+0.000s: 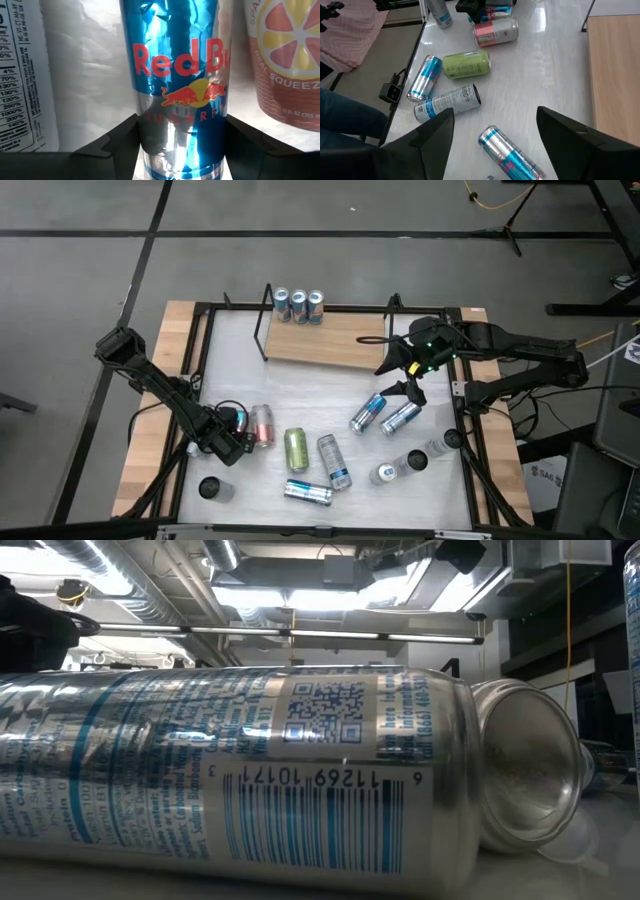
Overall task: Place canned beverage on shelf
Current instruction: Put the blue soda can on the shelf aligned with the other blue soda can
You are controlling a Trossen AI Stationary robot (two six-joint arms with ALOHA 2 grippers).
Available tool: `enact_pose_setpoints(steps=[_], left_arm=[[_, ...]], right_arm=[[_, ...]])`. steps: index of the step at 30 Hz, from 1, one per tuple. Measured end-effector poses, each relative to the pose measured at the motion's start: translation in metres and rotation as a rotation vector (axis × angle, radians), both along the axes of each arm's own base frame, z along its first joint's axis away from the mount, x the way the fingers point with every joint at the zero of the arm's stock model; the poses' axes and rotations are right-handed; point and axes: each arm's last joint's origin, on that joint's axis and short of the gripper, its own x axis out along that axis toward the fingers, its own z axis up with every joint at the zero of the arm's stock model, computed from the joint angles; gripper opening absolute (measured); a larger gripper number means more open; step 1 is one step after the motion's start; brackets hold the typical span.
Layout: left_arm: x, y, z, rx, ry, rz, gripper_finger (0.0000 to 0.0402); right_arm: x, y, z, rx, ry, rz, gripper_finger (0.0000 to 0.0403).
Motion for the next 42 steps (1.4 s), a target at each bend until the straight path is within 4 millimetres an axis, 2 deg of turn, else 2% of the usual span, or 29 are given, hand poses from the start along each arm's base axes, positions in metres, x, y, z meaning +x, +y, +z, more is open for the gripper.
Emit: enact_pose_setpoints(steps=[10, 23, 29, 36, 42], left_arm=[[0.002, -0.001, 0.003, 0.014, -0.019, 0.001, 0.0218], [0.015, -0.004, 0.04, 0.181, -0.143, 0.027, 0.0216], [0.023, -0.002, 0.054, 0.344, -0.31, 0.072, 0.0216], [0.032, 0.008, 0.062, 0.671, -0.527, 0.091, 0.0216], [0.054, 0.028, 0.071, 0.983, -0.557, 0.019, 0.0216]], right_arm=[[0.0, 0.0, 0.0, 0.0, 0.0, 0.0, 0.0271], [0.007, -0.001, 0.01, -0.01, -0.126, -0.001, 0.0271], [0.01, -0.002, 0.015, -0.03, -0.186, -0.022, 0.0271], [0.011, -0.003, 0.014, -0.067, -0.183, -0.076, 0.0271], [0.021, -0.008, 0.012, -0.139, -0.196, -0.178, 0.0271]])
